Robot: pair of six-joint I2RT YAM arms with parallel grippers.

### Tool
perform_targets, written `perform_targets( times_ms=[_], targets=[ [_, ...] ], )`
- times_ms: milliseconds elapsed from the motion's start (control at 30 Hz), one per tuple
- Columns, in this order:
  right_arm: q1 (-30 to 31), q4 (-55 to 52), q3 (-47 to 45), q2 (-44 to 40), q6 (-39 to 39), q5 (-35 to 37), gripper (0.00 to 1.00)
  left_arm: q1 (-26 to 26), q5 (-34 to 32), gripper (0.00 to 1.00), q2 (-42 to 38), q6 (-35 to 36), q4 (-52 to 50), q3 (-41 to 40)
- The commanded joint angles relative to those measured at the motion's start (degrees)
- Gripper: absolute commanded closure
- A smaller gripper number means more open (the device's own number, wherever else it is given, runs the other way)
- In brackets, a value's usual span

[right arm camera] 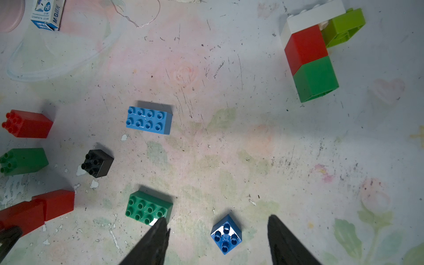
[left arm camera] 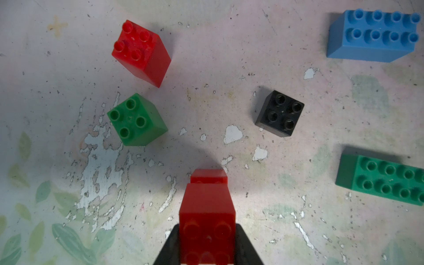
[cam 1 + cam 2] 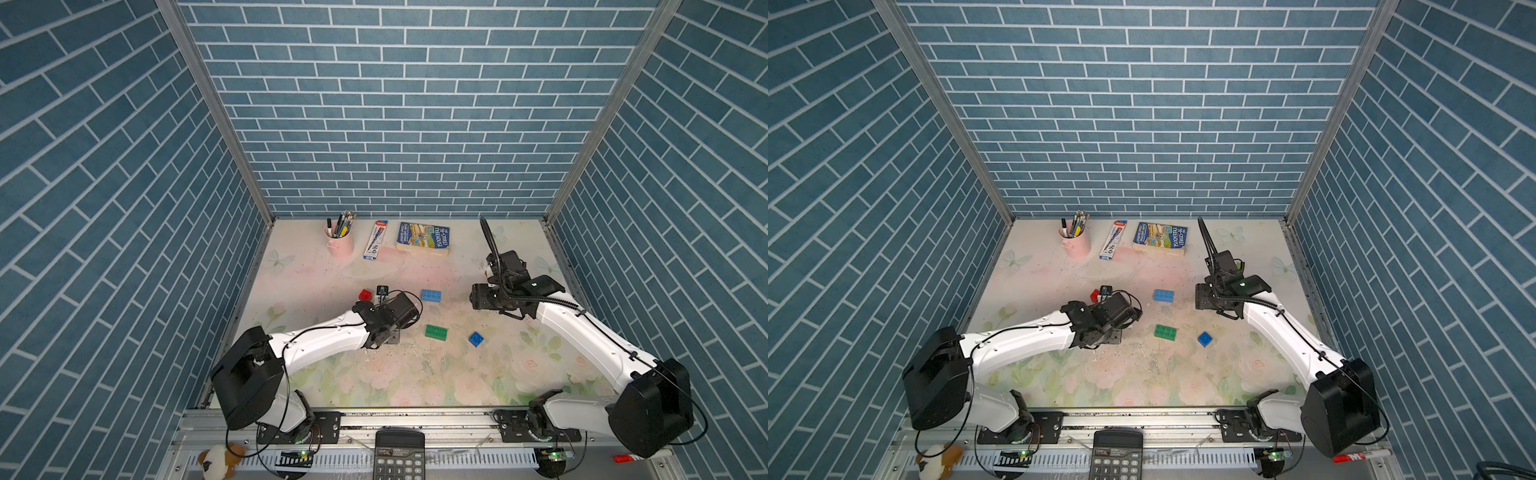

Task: Assemble the letter r with lego
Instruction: Assemble the lego brick with the lego brick.

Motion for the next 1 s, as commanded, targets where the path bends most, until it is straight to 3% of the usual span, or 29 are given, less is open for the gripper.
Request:
perform_targets(
  times_ms=[0,967],
  targets=[
    [-0.1,-1.4,1.9,0.9,-1.1,1.0,0.30,0.5,1.8,0.89,1.6,-0.7,-1.4,0.7],
    [-0.7,-1.0,4.2,4.0,-1.2,-0.2,0.30,3.2,3.7,0.89,4.0,-1.1,-5.1,2.9]
  ],
)
